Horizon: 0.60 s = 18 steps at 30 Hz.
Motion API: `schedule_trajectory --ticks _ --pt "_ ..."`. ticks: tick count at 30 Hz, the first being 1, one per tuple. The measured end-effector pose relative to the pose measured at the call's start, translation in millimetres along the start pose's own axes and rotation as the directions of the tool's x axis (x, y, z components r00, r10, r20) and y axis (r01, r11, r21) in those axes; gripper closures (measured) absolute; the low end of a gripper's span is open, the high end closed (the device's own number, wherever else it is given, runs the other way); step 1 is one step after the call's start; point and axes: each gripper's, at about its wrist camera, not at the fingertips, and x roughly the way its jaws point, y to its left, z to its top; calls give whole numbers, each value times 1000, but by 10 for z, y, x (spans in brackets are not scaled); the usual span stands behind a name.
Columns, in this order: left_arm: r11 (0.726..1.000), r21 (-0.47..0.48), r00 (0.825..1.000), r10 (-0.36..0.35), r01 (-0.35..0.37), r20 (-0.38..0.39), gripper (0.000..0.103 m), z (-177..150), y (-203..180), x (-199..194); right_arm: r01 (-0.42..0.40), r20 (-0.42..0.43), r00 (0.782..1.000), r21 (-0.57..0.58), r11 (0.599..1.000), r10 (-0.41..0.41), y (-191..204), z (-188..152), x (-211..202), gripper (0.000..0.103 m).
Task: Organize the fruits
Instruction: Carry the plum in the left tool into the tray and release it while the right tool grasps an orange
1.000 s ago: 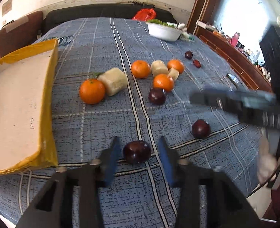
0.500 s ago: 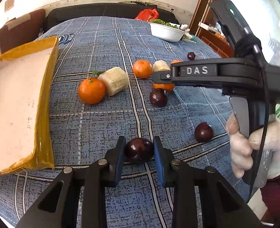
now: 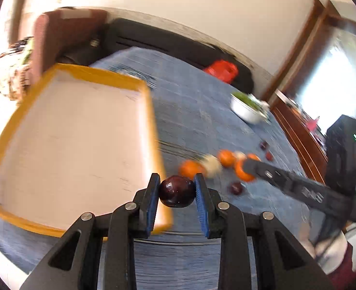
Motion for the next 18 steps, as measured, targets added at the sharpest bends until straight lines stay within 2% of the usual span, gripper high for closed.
schedule_trajectory --ticks 3,7,11,16,18 --pt "997 -42 997 72 -71 33 75 87 271 -93 -59 -17 998 -52 997 58 318 50 118 64" --pt "984 -108 988 146 -141 39 75 183 634 -126 -111 -60 993 -117 987 105 688 82 382 64" --pt "964 -159 976 219 -214 18 75 233 910 -49 -123 -118 988 -197 973 101 1017 36 754 64" --pt "954 -204 974 225 -222 -9 75 224 1086 37 -95 -157 986 -256 962 55 1213 -8 1084 64" --pt "953 -213 976 219 -217 -10 72 223 1131 34 -93 -169 984 -260 961 50 1218 -4 1174 64"
